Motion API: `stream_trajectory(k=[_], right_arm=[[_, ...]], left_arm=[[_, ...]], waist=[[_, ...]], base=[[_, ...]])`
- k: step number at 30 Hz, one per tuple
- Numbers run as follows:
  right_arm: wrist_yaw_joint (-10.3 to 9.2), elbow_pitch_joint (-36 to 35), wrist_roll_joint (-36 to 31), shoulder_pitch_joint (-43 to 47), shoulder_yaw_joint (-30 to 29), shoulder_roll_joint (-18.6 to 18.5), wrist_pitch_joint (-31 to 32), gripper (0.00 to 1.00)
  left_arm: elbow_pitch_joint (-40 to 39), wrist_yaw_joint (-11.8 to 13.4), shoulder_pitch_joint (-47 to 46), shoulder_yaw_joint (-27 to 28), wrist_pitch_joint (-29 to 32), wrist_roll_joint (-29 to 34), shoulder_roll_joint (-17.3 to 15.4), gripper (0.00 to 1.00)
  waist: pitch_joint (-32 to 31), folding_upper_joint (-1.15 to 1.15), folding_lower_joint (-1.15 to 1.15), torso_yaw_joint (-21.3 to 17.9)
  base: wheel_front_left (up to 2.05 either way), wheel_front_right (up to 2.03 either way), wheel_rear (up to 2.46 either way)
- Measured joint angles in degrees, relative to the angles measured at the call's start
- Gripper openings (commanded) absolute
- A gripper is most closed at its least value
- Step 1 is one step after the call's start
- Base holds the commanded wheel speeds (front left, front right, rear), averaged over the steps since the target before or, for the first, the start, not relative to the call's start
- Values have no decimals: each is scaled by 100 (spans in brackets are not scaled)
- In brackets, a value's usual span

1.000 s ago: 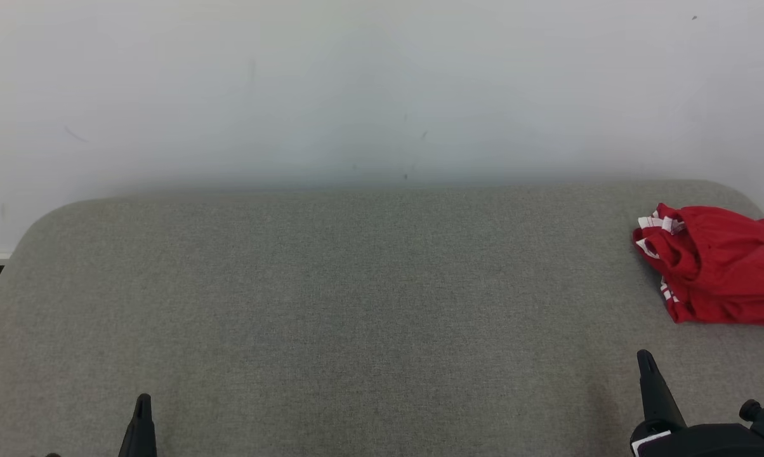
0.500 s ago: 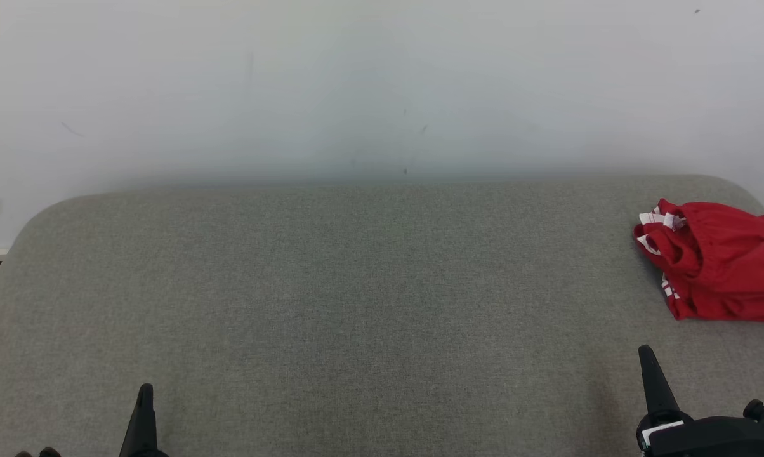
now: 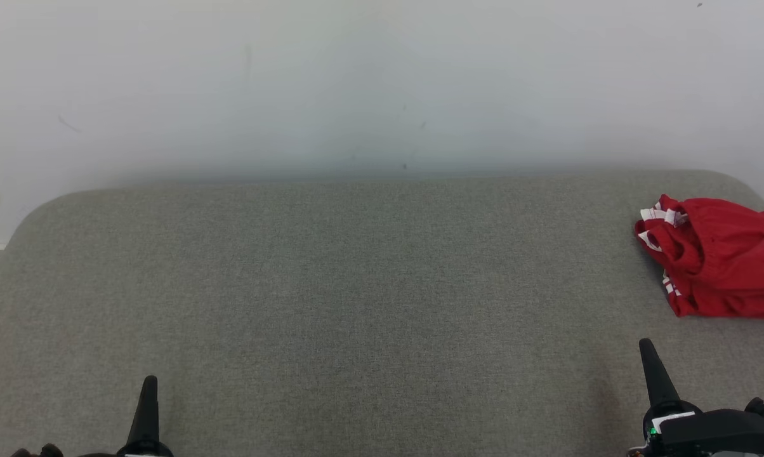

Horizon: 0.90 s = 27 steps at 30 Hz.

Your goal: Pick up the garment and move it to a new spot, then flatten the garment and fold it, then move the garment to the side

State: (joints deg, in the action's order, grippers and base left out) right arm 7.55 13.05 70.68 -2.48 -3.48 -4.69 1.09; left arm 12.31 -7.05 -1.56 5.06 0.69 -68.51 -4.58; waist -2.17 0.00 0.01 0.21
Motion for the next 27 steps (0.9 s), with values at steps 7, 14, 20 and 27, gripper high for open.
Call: stream_trajectory(k=[7, 14, 20, 27], right_arm=[[0, 21, 332, -64, -49, 25, 98, 0], [0, 33, 647, -113, -97, 53, 177, 0], [0, 47, 916, -148, -133, 74, 244, 0], [0, 59, 1212, -215, -176, 96, 302, 0]], left_arm=[[22, -1, -86, 26, 97, -369, 24, 0], [51, -3, -131, 46, 189, -723, 49, 0], [74, -7, -206, 62, 252, -1021, 67, 0], [100, -8, -241, 79, 330, -1338, 88, 0]], waist=[[31, 0, 0, -3], [62, 0, 0, -6], [89, 0, 0, -8], [120, 0, 0, -11]], base=[[0, 0, 0], [0, 0, 0], [0, 0, 0], [0, 0, 0]])
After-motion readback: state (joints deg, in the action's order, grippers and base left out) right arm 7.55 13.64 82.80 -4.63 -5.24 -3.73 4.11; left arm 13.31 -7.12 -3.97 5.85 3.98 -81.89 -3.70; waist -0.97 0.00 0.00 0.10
